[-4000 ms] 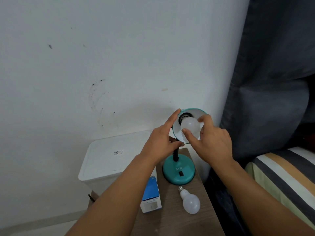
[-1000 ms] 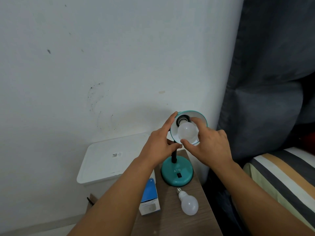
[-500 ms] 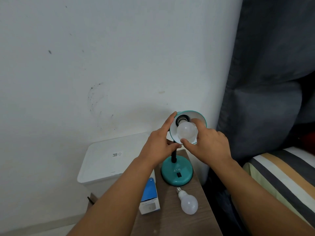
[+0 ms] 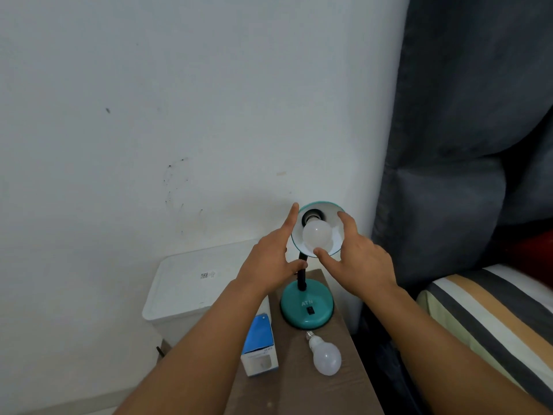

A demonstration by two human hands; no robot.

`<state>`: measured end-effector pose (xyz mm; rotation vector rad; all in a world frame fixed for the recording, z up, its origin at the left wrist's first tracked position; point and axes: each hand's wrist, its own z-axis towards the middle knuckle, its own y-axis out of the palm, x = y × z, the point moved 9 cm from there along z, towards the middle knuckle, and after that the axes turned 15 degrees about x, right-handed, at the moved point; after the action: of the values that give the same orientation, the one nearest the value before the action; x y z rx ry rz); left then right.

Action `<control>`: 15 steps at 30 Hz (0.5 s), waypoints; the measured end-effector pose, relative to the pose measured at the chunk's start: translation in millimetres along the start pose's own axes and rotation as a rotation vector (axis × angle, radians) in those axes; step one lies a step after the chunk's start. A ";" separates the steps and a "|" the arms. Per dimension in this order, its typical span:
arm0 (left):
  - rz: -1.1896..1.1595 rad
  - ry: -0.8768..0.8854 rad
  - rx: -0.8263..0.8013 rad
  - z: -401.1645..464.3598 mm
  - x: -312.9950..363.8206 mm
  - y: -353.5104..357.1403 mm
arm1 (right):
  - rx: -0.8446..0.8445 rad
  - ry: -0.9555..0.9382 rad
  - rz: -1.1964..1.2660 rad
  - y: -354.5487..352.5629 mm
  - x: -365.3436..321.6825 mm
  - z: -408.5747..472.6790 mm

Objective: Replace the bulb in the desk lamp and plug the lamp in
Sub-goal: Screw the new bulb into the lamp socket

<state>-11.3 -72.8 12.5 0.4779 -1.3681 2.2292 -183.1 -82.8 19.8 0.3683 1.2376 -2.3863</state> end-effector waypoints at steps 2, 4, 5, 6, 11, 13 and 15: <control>0.024 -0.004 0.001 -7.6 -2.6 -8.8 | 0.030 -0.010 0.048 -9.7 -3.9 -3.7; 0.033 -0.029 0.012 -17.1 -9.7 -19.7 | 0.065 -0.038 0.093 -21.2 -12.7 -9.1; 0.033 -0.047 0.019 -22.3 -14.5 -26.2 | 0.073 -0.051 0.111 -25.9 -17.6 -12.3; 0.039 -0.065 0.027 -27.7 -20.5 -32.6 | 0.076 -0.063 0.128 -30.0 -22.7 -16.3; 0.088 -0.143 0.090 -61.4 -52.0 -69.1 | 0.051 -0.144 0.249 -32.8 -50.5 -44.8; 0.104 -0.192 0.110 -76.9 -68.3 -82.2 | -0.010 -0.184 0.298 -22.4 -62.7 -59.5; 0.106 -0.238 0.124 -92.5 -85.7 -93.5 | -0.084 -0.221 0.316 -7.0 -74.0 -73.9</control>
<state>107.9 27.8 -4.8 0.7509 -1.4040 2.4162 -118.9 -0.1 13.7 0.2449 1.0860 -2.0393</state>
